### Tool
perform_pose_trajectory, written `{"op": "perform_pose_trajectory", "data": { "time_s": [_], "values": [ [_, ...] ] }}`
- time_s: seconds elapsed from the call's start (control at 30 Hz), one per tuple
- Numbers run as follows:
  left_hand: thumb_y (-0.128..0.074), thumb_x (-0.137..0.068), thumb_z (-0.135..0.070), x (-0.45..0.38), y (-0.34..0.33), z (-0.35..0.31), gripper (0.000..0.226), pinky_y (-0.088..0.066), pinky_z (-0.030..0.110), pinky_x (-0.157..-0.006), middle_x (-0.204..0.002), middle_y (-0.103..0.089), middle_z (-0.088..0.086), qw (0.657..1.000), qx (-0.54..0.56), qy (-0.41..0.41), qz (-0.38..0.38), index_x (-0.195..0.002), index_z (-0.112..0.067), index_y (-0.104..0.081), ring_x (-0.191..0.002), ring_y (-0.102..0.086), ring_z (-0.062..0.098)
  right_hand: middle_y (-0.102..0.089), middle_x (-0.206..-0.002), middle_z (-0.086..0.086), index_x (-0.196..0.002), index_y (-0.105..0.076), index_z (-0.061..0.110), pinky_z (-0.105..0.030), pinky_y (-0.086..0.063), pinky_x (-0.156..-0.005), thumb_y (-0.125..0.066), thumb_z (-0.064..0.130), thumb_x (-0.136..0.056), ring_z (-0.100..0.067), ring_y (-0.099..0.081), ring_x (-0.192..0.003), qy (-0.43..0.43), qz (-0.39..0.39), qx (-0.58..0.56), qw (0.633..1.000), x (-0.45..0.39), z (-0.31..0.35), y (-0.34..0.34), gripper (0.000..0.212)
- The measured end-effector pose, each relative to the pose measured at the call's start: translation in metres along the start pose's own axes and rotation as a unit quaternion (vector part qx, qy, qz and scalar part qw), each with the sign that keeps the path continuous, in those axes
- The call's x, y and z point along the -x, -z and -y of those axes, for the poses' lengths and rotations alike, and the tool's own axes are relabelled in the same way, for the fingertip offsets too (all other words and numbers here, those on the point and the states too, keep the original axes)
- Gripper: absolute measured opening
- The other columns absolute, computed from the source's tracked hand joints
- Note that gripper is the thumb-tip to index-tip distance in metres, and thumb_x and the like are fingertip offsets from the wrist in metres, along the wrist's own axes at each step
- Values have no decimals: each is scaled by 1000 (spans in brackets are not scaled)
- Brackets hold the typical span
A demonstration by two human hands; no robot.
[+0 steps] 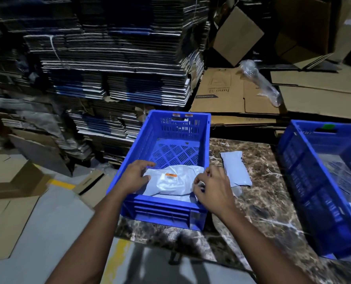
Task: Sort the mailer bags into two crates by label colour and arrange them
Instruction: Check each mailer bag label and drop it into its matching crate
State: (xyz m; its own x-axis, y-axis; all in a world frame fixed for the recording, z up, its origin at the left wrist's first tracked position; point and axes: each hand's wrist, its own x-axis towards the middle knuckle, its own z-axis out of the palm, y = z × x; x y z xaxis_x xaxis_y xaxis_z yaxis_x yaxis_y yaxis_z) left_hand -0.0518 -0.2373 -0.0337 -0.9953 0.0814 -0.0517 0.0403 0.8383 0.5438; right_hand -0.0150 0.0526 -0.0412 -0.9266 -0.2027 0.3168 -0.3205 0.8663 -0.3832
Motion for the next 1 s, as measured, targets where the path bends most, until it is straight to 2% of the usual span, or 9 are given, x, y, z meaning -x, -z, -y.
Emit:
{"op": "perform_pose_trajectory", "data": {
  "time_s": [0.07,0.17,0.23,0.33,0.47,0.6,0.67,0.87,1.0],
  "values": [
    [-70,-89,-19,-4,-5,-4,44,-34,37,-108,-137,-54,2,999,-27,-18,-2,-131,-28,-61,-129,-45,24,-61,-94,8,-104,-67,27,-41,-39,-88,-53,38,-93,-18,-39,-101,30,57,16,998,0,7,3,21],
    [-67,-92,-29,-7,-11,-23,31,-39,39,-105,-127,-61,-8,998,-44,-36,8,-122,-36,-66,-122,-48,15,-62,-83,10,-95,-70,28,-45,-33,-92,-51,37,-95,-16,-37,-98,71,140,18,987,2,9,4,21],
    [-66,-89,-28,-8,-12,-34,24,-48,31,-92,-108,-70,-15,997,-55,-24,56,-106,-45,-70,-103,-61,8,-56,-76,14,-91,-71,28,-43,-34,-89,-55,34,-94,-15,-43,-96,69,104,-69,990,6,3,2,17],
    [-59,-77,-33,-8,-13,-41,23,-50,30,-79,-84,-73,-10,993,-59,12,100,-82,-54,-67,-83,-66,10,-60,-82,16,-94,-72,23,-30,-41,-79,-60,25,-93,-11,-50,-89,11,-56,-185,981,8,-23,5,12],
    [-46,-74,-51,-7,-24,-66,50,-32,39,-106,-116,-70,-5,996,-83,11,37,-121,-45,-62,-121,-55,16,-68,-88,6,-95,-71,18,-30,-47,-69,-64,13,-89,-16,-59,-81,-115,-92,-217,965,3,-88,-1,11],
    [-39,-83,-57,-8,-57,-112,64,-32,46,-110,-140,-55,1,998,-46,-37,-29,-139,-31,-52,-135,-42,23,-73,-101,-12,-104,-70,10,-36,-52,-79,-68,10,-83,-32,-70,-92,-284,-19,-197,938,4,-174,-31,21],
    [-35,-85,-60,-14,-81,-135,70,-35,47,-110,-147,-50,2,996,-53,-69,-37,-144,-25,-47,-137,-40,24,-71,-110,-16,-115,-65,10,-38,-50,-83,-68,14,-84,-34,-67,-101,-310,42,-158,937,5,-209,-39,31],
    [-39,-96,-51,-34,-144,-178,75,-11,37,-123,-165,-15,7,981,-182,-63,-22,-157,-12,-19,-152,-12,22,-32,-156,-11,-142,-42,41,-43,-47,-101,-57,16,-77,-36,-43,-134,-121,195,-40,973,-1,-265,-46,71],
    [-22,-88,-64,-34,-155,-175,87,-15,43,-123,-167,-3,4,972,-232,-42,-7,-158,-13,-14,-154,-4,22,-10,-166,-2,-146,-20,55,-49,-42,-106,-55,32,-83,-41,-21,-144,-24,263,62,963,-18,-272,-48,76]
  ]
}}
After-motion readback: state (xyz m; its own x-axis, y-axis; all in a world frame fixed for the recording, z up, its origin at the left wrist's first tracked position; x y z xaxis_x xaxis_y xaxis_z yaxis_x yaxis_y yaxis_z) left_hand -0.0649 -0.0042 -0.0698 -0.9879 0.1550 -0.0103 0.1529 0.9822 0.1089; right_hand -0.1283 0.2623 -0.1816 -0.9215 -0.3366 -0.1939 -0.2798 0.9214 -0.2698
